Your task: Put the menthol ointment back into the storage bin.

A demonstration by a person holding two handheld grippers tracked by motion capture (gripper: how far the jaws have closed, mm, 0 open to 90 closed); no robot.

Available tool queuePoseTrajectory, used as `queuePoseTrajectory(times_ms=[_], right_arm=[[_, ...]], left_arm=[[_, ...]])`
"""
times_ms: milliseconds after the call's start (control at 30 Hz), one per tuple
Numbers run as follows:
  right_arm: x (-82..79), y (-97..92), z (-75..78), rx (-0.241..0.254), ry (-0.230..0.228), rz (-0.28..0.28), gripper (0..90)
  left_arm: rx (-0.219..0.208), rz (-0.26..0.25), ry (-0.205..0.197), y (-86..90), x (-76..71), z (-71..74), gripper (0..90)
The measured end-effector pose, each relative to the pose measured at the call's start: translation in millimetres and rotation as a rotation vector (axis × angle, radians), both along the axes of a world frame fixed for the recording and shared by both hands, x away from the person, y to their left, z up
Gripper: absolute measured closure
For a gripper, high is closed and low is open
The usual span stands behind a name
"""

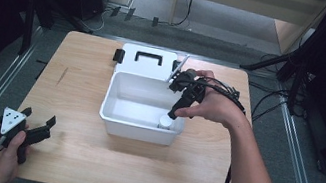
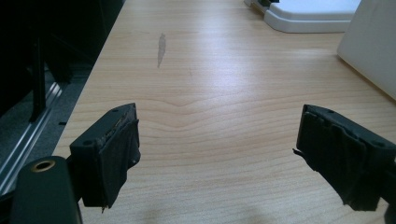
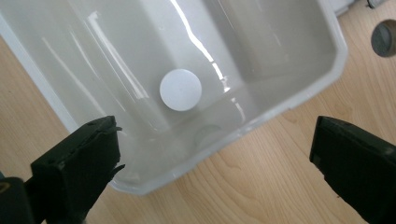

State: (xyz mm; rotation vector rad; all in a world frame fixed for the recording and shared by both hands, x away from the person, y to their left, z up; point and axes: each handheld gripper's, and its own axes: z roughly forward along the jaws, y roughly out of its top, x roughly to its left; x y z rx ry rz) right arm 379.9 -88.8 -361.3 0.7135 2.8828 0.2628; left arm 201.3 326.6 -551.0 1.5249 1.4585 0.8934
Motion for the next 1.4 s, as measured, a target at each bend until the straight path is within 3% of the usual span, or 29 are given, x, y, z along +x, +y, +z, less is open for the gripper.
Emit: queuePoseTrajectory(times_ms=[133,567,933,1233,1400], right_arm=[[0.4,-14.5,2.7,0.013,-0.008,-0.050,1.1],[-1.0,-61.8,-2.6,0.080,-0.012,-0.138,1.1],[-2.9,-100.4,-20.8,0.141,-0.030,-0.236,1.1],[-10.3,-121.6,-39.1,0.173,-0.056,-0.288,1.2],[-17.4,-137.4,-52.8,0.198,-0.062,-0.361,1.2]], left_arm=[[0.000,0.001,-0.001,-0.1,0.0,-0.1,14.0],[-0.004,0.002,0.002,0.3,-0.2,0.0,13.9],[-0.007,0.004,0.005,0.6,-0.2,0.1,13.9],[-0.005,0.004,0.004,0.5,-0.3,0.1,13.9],[-0.005,0.002,0.004,0.5,-0.4,0.1,14.0]])
